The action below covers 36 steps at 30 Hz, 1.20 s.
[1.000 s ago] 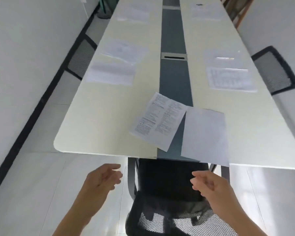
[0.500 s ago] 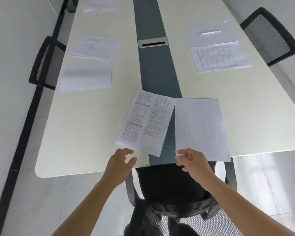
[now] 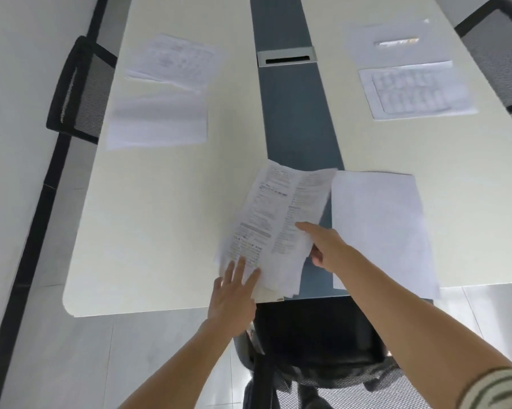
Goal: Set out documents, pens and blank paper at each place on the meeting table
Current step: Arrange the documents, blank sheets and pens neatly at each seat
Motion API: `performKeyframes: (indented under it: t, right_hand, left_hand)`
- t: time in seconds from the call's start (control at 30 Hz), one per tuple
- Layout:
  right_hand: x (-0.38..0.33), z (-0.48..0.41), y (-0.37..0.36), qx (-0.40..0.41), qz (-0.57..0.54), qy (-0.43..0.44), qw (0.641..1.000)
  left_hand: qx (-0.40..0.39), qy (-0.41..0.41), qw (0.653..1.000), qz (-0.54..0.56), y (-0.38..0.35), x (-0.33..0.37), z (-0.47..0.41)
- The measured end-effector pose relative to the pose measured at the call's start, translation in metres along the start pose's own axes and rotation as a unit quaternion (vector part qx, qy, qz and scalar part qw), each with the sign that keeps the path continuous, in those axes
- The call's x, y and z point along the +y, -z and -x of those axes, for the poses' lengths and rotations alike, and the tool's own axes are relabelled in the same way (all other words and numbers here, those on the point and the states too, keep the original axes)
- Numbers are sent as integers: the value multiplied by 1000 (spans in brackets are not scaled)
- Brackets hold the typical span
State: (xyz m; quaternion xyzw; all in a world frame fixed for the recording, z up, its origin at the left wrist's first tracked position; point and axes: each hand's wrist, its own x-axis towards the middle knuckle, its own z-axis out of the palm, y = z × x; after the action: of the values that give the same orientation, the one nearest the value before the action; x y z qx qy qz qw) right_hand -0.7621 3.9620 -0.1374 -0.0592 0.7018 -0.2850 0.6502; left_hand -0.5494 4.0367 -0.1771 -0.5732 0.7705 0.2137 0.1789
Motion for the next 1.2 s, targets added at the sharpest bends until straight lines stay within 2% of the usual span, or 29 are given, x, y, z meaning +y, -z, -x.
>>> performKeyframes:
  t: [0.17,0.2,0.27,0.33,0.4,0.5,0.57,0.8,0.97,1.1,1.13,1.2]
  right_hand:
    - [-4,-16,-23,95,83,99,987]
    - [-4,-12,-27,103,98,117,983]
    - [-7,6,-34,99,121,173,972]
    - [-12,31,-37,76,124,245,959]
    - [-19,57,-34,56,123,314,940]
    - [-31,90,-28,20,83,386,919]
    - [-36,98,-23,-5,78,403,912]
    - [-22,66,-17,-30,115,360,926]
    - [-20,52,-13,-1,91,334,938]
    - [-21,36,-5,60,133,315,938]
    - [-21,26,-6,73,155,302,938]
    - [-20,2,-10,94,196,269,938]
  left_hand:
    - [-9,-37,999,20,-3,-16,16]
    - [12,-46,998,49,2,-21,14]
    - [68,-18,980,184,23,-33,6]
    - [139,39,926,349,58,-49,-9]
    - [159,54,856,488,105,-64,-25]
    - [122,-52,749,649,170,-75,-38]
    - [113,-113,723,672,195,-70,-38]
    - [90,-61,782,614,160,-45,-38]
    - [134,7,791,597,162,-31,-38]
    - [114,38,787,606,153,-36,-43]
    - [114,65,800,586,144,-37,-44]
    - [114,130,858,483,118,-39,-44]
